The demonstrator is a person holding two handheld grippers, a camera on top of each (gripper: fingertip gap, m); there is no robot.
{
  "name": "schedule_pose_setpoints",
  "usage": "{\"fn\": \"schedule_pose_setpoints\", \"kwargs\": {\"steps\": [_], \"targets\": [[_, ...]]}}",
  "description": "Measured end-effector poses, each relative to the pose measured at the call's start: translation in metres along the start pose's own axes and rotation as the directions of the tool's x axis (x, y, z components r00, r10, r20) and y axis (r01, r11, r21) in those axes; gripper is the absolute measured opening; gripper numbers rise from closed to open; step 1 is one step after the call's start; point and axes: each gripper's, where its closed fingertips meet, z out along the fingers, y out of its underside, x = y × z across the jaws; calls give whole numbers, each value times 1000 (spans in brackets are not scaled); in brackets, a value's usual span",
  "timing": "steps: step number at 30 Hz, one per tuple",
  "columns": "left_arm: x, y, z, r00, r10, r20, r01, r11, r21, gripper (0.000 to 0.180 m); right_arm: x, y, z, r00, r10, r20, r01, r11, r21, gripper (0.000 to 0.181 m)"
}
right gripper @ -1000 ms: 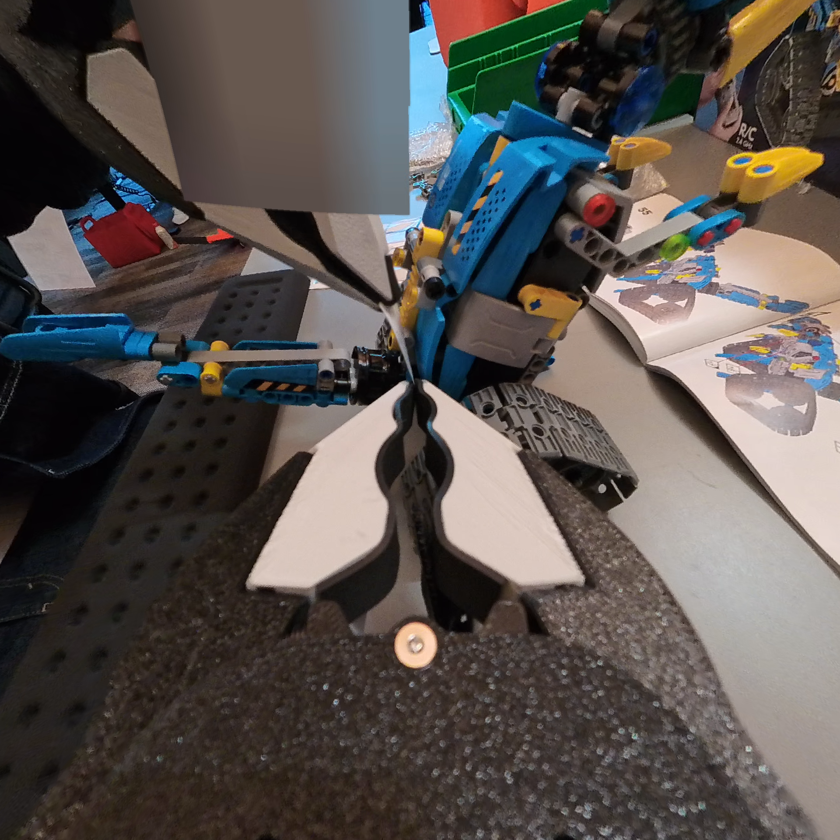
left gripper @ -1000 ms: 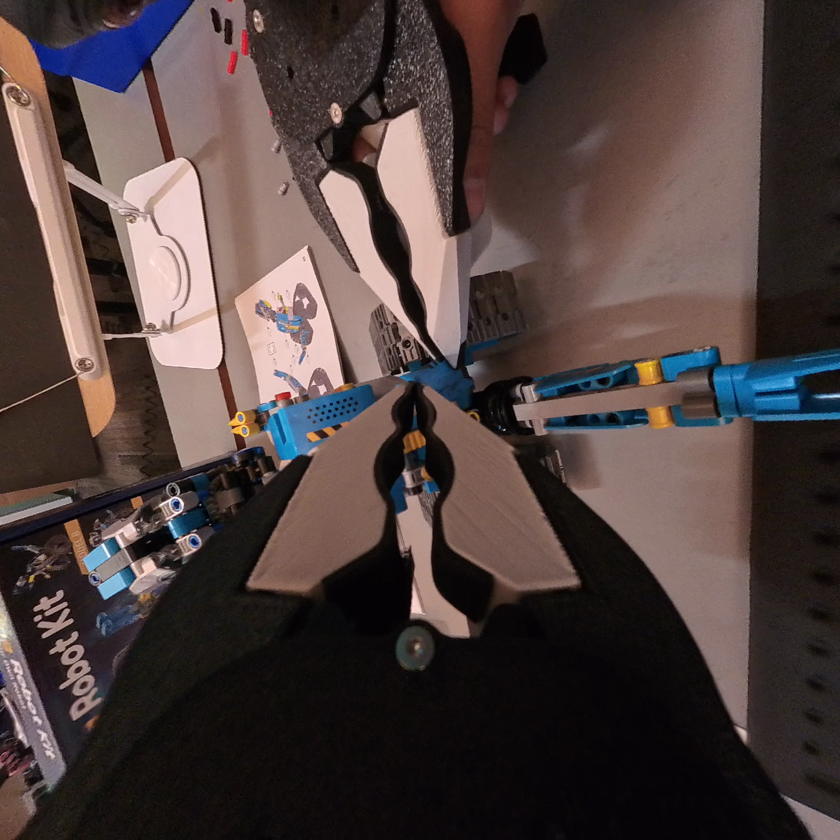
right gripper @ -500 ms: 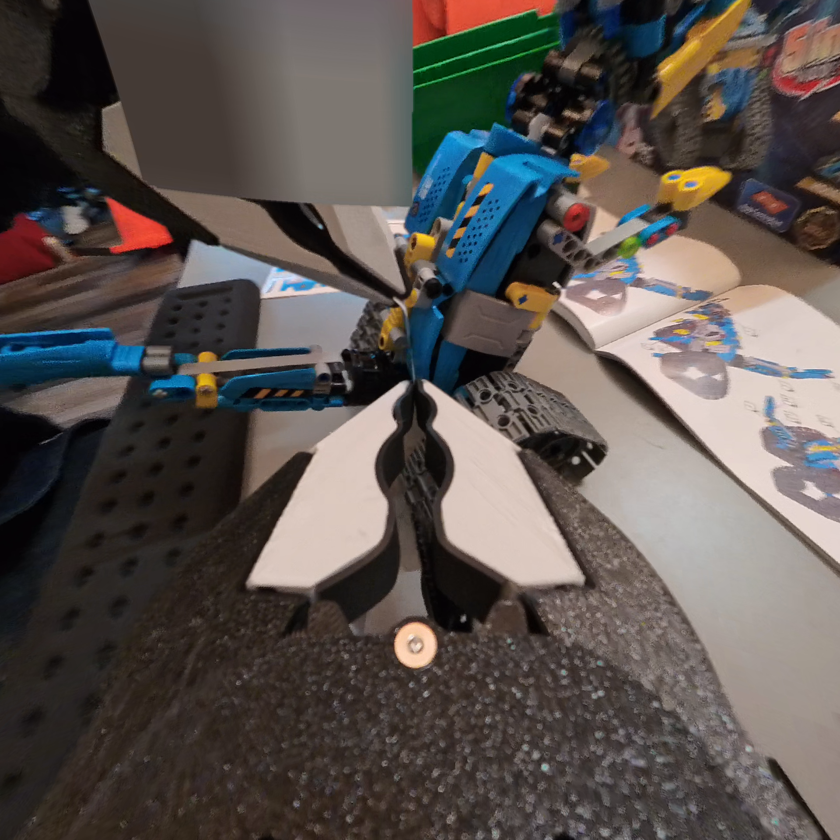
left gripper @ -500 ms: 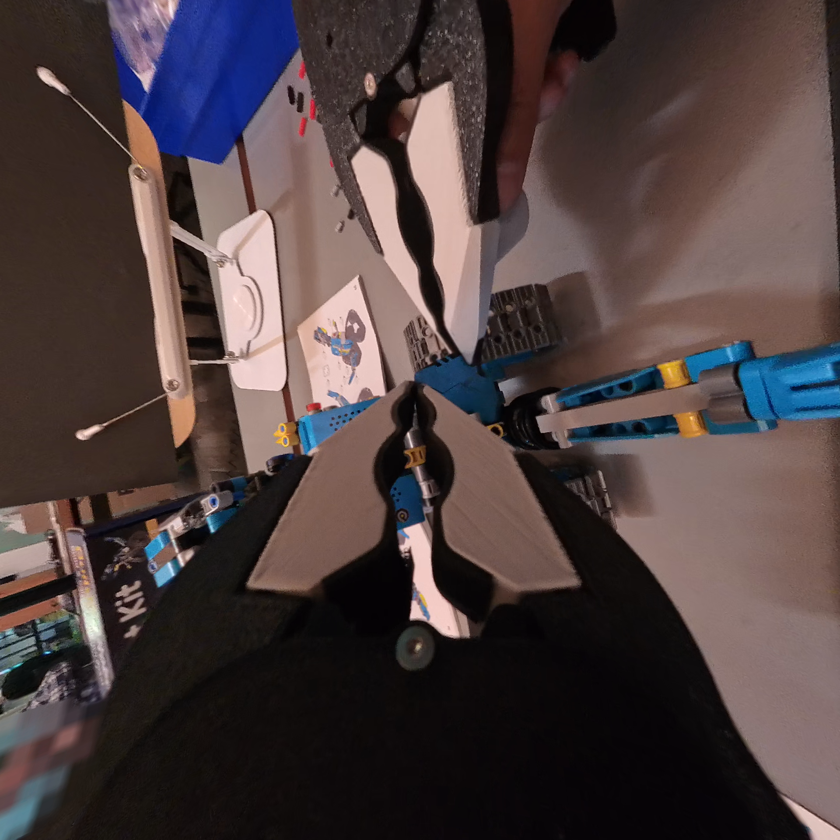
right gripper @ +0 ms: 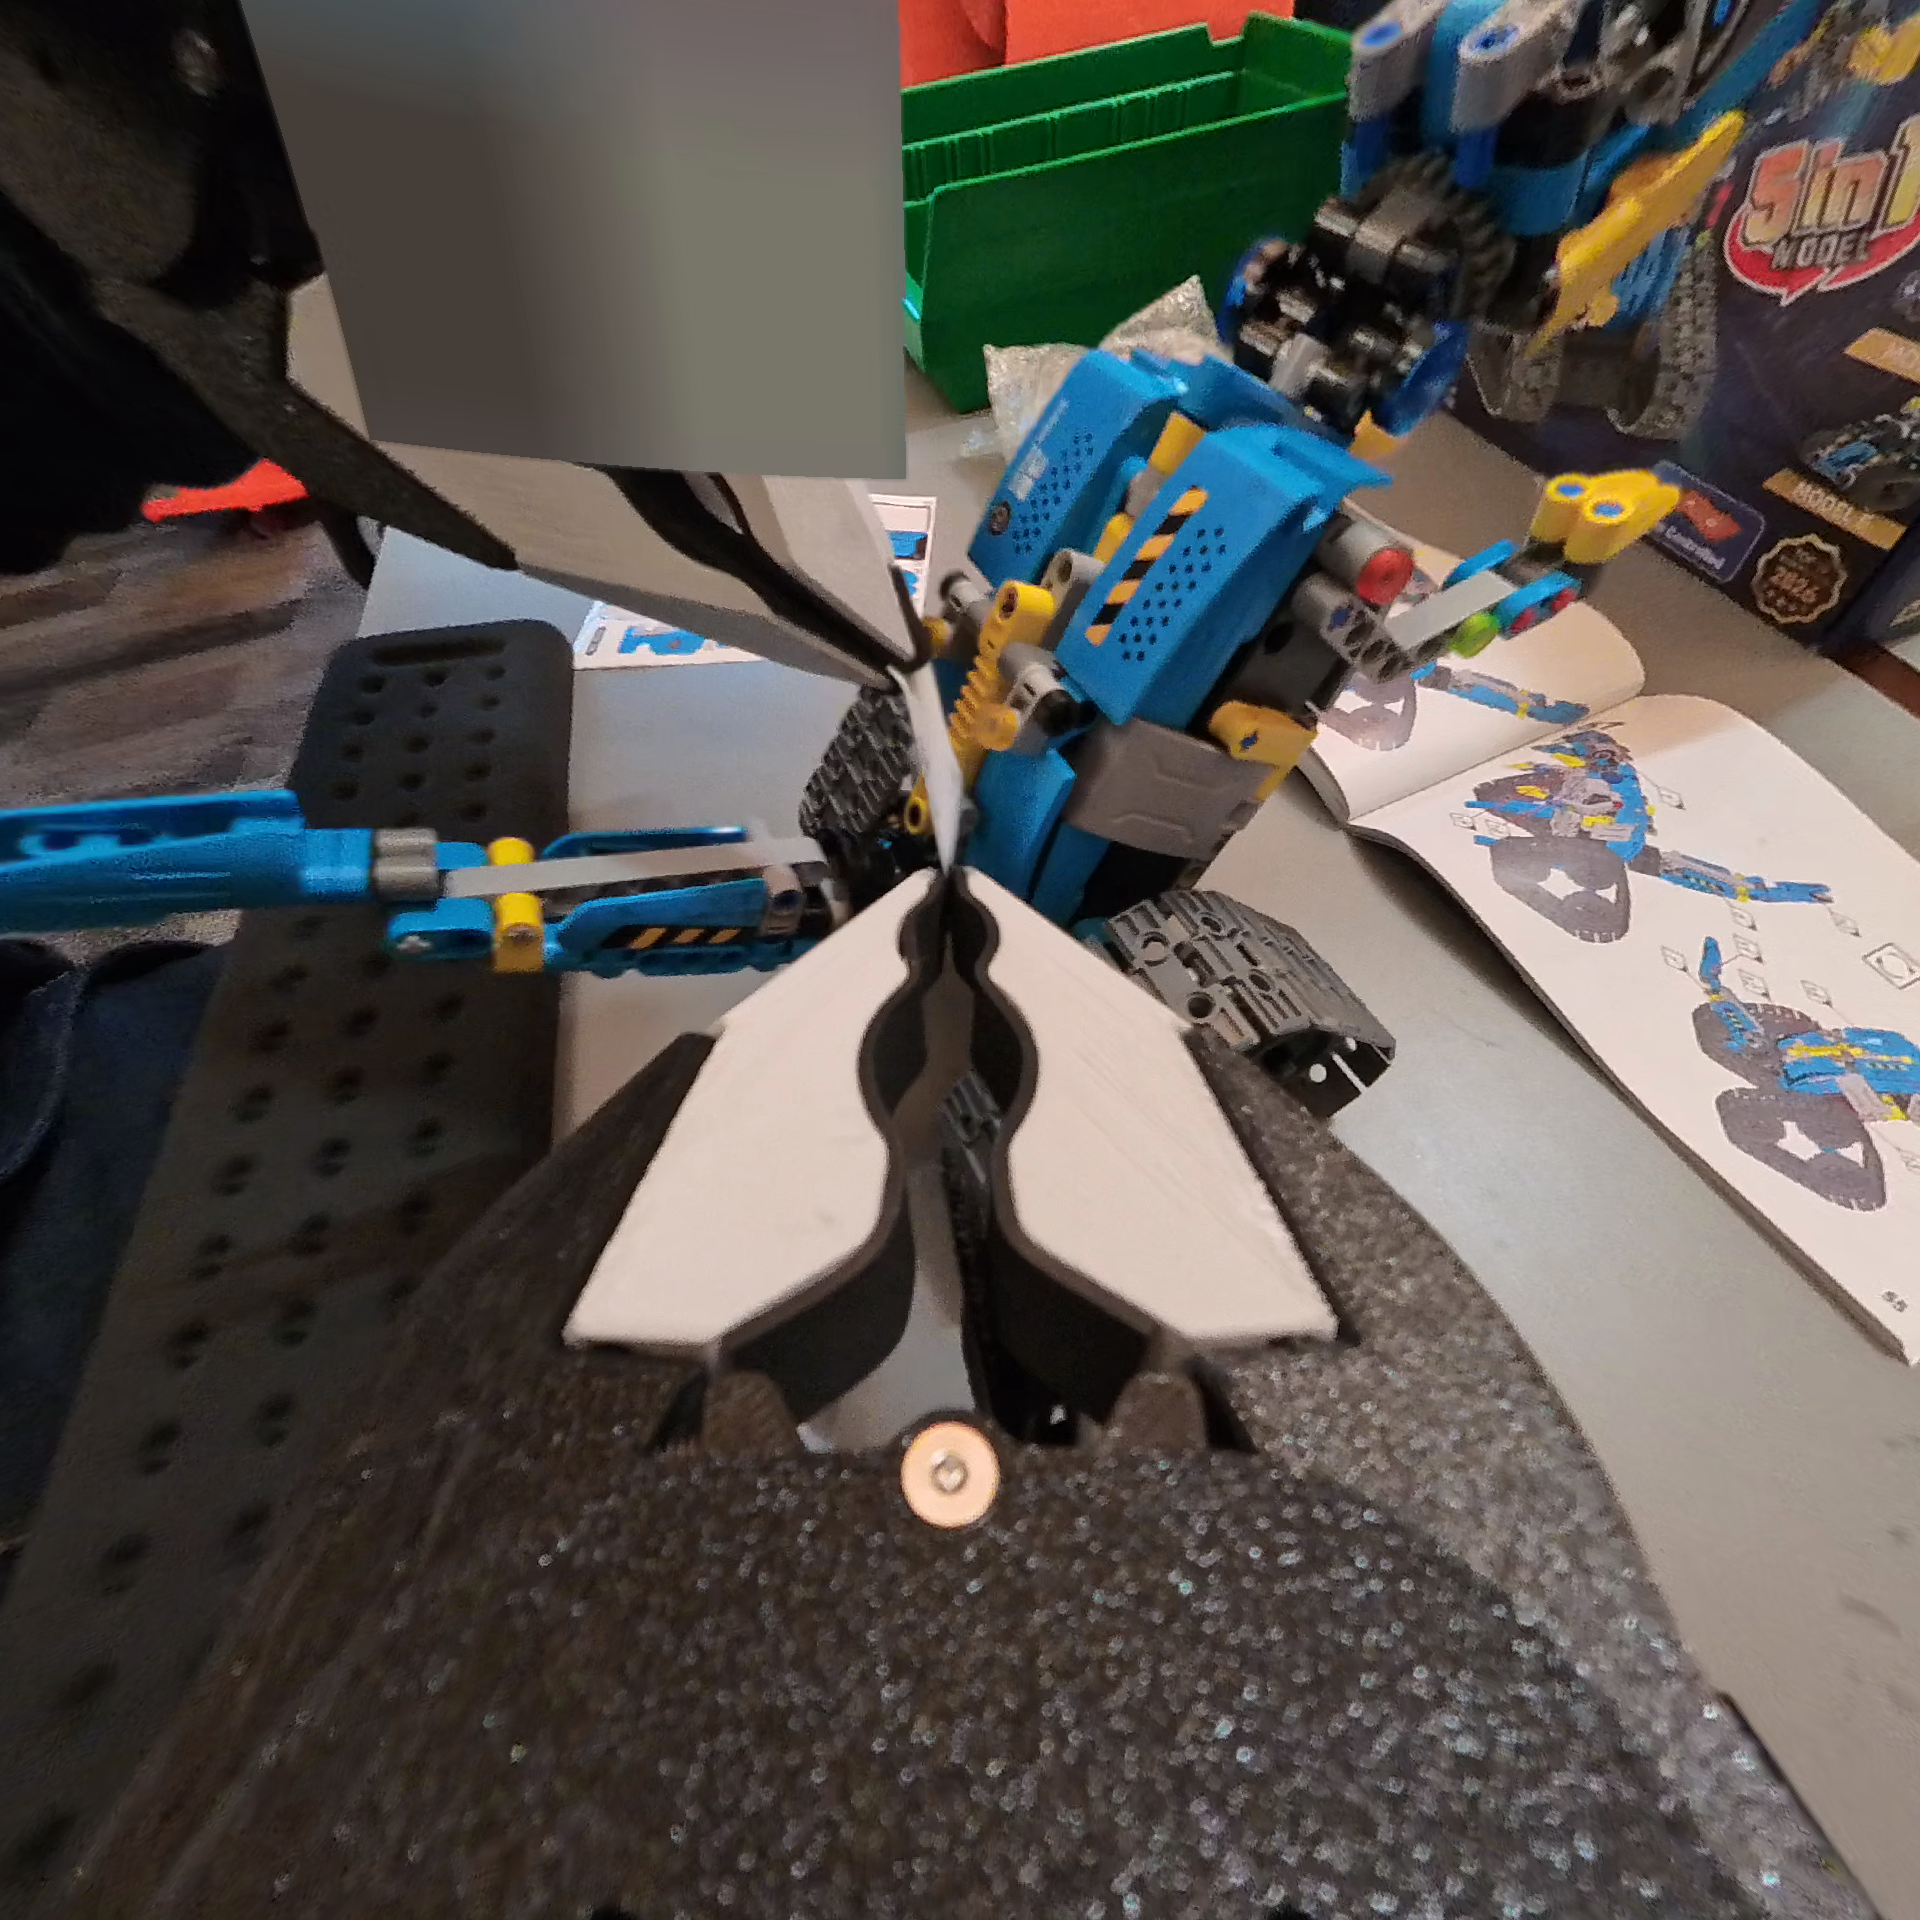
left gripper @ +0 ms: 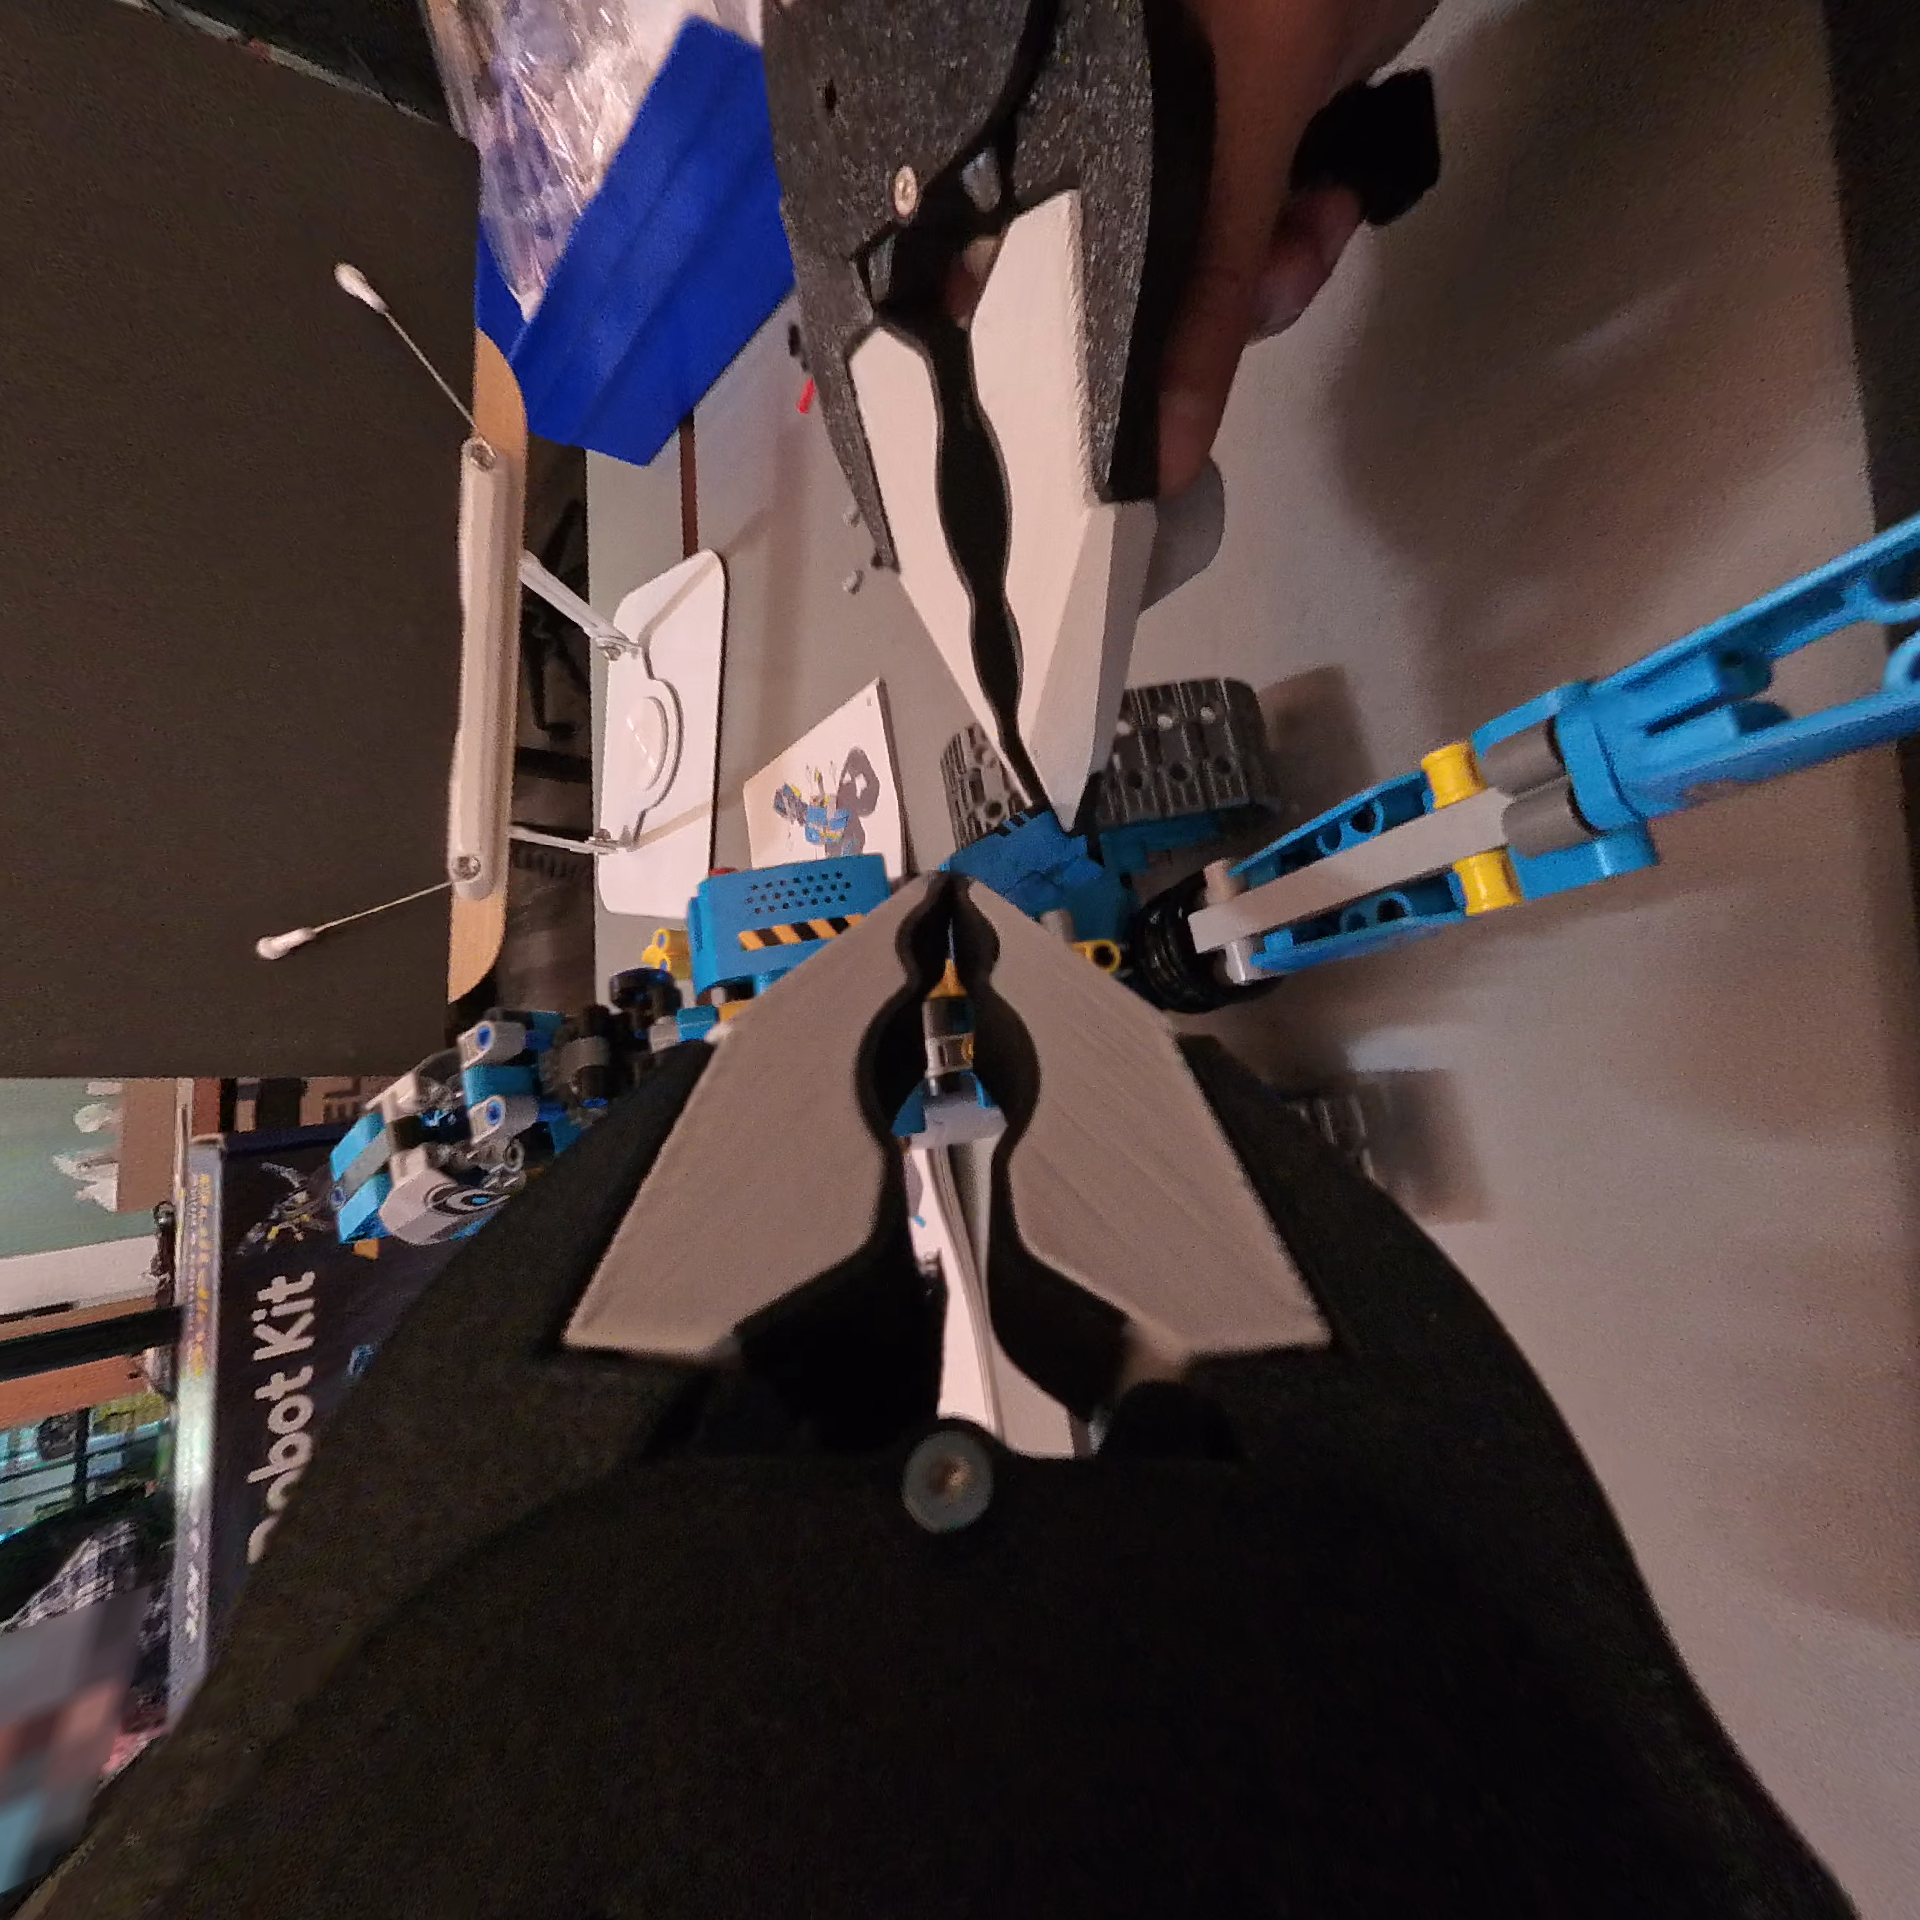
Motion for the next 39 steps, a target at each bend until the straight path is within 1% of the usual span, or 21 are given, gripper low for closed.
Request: {"fn": "schedule_pose_setpoints", "kwargs": {"steps": [3,8,11,15,39], "targets": [[-2,-2,-2,1000,-29,8,29,999,18,0,1,-6,-7,1000,13,1,-13,1000,13,0],[1,4,7,999,-40,-28,40,999,-6,0,6,5,0,992,117,35,-117,993,-14,0],[3,4,10,999,-40,-31,40,999,-10,0,9,8,0,990,138,34,-137,990,-25,0],[3,5,9,998,-52,-32,52,999,-6,0,6,7,1,978,195,81,-194,981,-15,0],[7,9,14,999,-16,-49,13,999,-52,0,7,14,11,928,342,145,-343,939,-19,0]]}}
